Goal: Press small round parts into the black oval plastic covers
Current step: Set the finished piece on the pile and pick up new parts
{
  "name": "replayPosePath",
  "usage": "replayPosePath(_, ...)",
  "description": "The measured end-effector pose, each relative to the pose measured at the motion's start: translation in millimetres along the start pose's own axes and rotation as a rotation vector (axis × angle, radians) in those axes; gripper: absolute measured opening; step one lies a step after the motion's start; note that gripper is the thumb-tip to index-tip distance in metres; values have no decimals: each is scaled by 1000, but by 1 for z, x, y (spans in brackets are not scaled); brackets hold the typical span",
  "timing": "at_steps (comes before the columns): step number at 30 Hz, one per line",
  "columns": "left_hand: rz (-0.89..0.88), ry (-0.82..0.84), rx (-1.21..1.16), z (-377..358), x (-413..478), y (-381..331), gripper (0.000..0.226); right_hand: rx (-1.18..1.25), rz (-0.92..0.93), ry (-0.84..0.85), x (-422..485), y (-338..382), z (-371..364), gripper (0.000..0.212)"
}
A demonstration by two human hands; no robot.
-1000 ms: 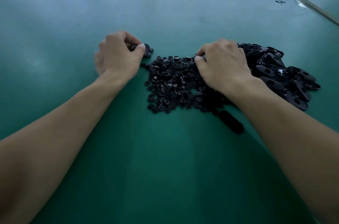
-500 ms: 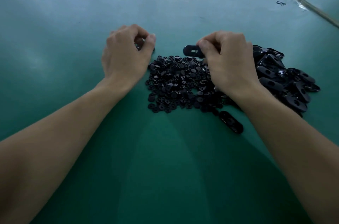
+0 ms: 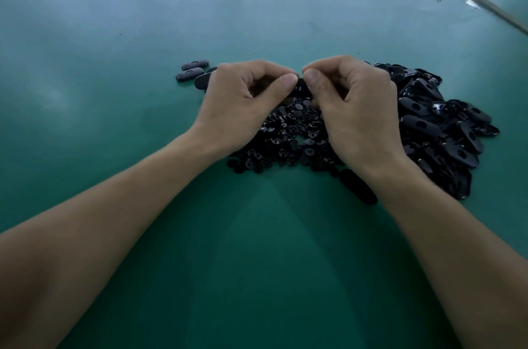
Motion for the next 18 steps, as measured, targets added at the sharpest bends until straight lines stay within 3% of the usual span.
replayPosePath(13,-5,-14,20,1,0,1,14,-19,77,-23,-7,-1,3,17)
replayPosePath(18,16,-18,7,3,3,7,24,-205,149,116,-11,1,-1,14)
Point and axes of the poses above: each hand's wrist, its own x-axis towards the middle knuckle, its own z-axis out of the back of the hand, y = z × x, the point moved 2 cm from there along x, towards the middle knuckle, and after that the axes turned 5 degrees about x, right-handed, at the moved point
